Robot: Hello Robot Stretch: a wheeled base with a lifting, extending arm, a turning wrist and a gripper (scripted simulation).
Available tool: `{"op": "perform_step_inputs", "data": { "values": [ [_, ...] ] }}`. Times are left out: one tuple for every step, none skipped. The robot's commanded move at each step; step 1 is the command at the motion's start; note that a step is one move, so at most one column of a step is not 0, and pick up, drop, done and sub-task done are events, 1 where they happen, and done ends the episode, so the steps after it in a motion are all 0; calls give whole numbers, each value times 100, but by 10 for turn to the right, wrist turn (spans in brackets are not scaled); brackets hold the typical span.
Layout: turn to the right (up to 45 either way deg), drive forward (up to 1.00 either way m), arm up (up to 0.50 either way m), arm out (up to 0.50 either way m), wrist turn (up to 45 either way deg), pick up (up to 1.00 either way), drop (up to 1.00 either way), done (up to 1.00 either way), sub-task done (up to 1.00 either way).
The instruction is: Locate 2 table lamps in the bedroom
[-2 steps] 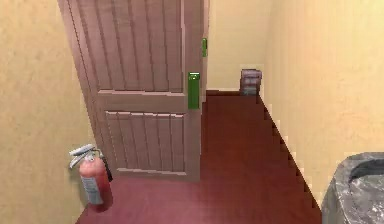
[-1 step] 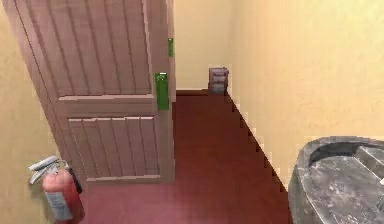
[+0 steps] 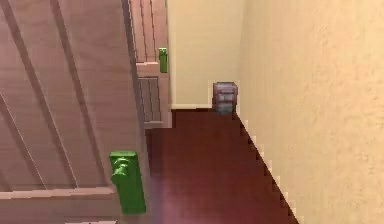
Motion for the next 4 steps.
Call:
{"op": "perform_step_inputs", "data": {
  "values": [
    [240,0,0,0,0,0,0,0,0],
    [0,65,0,0,0,0,0,0,0],
    [-210,0,0,0,0,0,0,0,0],
    [0,45,0,0,0,0,0,0,0]
  ]
}}
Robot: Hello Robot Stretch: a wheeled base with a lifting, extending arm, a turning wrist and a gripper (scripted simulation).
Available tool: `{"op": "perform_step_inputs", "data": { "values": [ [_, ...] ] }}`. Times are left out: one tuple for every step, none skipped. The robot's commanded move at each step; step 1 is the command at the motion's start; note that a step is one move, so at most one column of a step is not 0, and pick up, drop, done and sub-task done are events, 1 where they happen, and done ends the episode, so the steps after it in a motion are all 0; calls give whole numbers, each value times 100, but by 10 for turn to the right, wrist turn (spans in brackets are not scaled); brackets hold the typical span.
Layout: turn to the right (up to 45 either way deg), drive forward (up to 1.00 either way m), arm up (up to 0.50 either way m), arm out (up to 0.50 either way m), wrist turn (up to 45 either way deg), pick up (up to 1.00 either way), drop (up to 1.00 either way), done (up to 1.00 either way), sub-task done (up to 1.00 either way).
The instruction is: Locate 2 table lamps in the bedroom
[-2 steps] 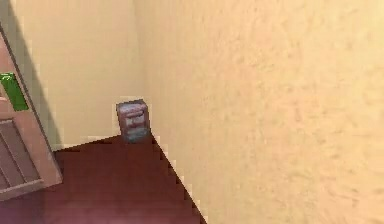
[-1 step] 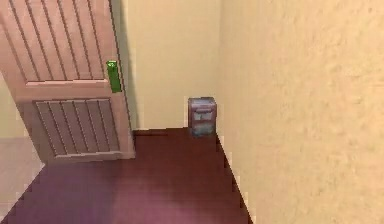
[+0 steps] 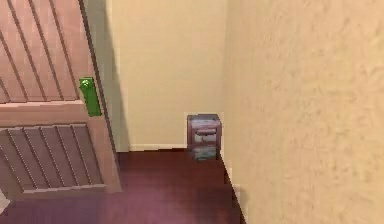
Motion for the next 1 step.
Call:
{"op": "perform_step_inputs", "data": {
  "values": [
    [-450,0,0,0,0,0,0,0,0]
  ]
}}
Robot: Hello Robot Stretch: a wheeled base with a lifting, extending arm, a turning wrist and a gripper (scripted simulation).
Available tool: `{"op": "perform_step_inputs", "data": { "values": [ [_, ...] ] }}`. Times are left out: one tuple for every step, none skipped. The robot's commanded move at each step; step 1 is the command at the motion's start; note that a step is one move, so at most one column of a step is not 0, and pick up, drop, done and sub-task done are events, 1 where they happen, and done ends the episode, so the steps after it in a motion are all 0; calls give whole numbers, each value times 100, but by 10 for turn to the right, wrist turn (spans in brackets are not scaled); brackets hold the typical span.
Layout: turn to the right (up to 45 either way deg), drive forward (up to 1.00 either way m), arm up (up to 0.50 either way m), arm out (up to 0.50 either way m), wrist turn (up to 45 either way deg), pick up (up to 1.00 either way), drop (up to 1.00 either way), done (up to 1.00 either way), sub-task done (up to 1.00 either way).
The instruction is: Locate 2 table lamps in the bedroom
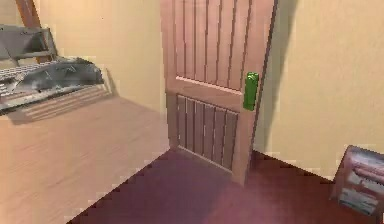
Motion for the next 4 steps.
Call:
{"op": "perform_step_inputs", "data": {
  "values": [
    [-360,0,0,0,0,0,0,0,0],
    [0,35,0,0,0,0,0,0,0],
    [-210,0,0,0,0,0,0,0,0],
    [0,100,0,0,0,0,0,0,0]
  ]
}}
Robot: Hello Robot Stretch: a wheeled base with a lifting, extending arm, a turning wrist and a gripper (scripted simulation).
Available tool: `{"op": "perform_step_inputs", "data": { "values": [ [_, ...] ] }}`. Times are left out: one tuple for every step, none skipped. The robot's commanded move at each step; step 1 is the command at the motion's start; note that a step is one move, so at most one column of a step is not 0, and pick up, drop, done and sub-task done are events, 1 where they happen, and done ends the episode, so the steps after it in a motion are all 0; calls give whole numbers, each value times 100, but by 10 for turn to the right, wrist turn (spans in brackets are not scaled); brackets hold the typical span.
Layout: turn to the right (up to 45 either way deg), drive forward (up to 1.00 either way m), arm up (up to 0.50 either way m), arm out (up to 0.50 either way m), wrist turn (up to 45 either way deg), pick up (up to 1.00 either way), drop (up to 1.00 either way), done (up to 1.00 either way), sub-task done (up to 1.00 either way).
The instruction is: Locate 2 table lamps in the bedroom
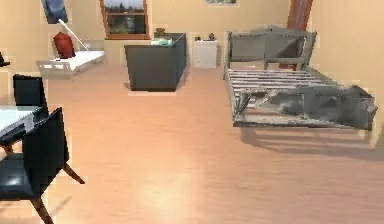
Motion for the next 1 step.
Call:
{"op": "perform_step_inputs", "data": {
  "values": [
    [-120,0,0,0,0,0,0,0,0]
  ]
}}
